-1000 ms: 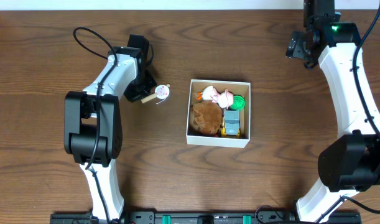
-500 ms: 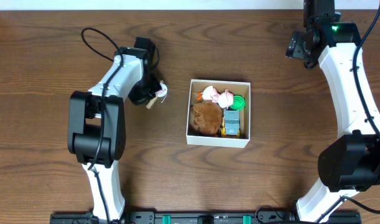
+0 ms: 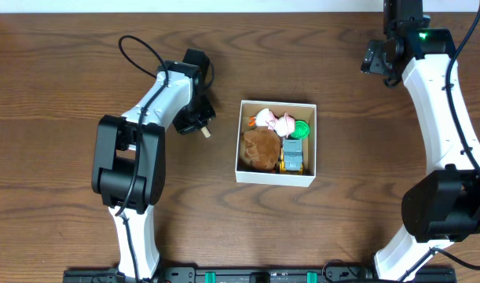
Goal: Pack container
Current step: 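Move the left gripper down toward the white lollipop toy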
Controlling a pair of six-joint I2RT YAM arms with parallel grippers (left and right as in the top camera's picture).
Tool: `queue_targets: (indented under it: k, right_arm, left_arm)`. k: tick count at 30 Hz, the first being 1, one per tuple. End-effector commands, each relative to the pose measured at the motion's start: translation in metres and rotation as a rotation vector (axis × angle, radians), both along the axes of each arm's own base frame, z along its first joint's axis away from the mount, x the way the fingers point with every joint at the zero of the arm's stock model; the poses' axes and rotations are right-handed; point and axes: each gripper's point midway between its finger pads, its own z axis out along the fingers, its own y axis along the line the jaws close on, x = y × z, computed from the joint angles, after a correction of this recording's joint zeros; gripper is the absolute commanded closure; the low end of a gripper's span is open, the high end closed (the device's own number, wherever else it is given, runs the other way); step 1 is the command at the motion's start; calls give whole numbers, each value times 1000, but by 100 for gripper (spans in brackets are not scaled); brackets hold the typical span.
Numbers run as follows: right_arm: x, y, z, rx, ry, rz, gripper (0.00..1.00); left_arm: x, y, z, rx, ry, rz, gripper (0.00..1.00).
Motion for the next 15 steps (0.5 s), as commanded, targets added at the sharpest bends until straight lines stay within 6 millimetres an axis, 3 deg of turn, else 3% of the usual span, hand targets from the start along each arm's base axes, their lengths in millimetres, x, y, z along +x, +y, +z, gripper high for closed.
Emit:
queue_targets:
  k: [1,8,15]
  right_arm:
    - [1,-5,12,-8,-26,-5,1]
    - [1,-5,12,-8,-26,-5,1]
    - [1,-5,12,-7,-26,-5,1]
  left_arm:
    - [-6,8,-3,9,29,48,94]
    - [-16,13,3,17,68,135,94]
    - [-2,-1,29,-78,-17,136,93]
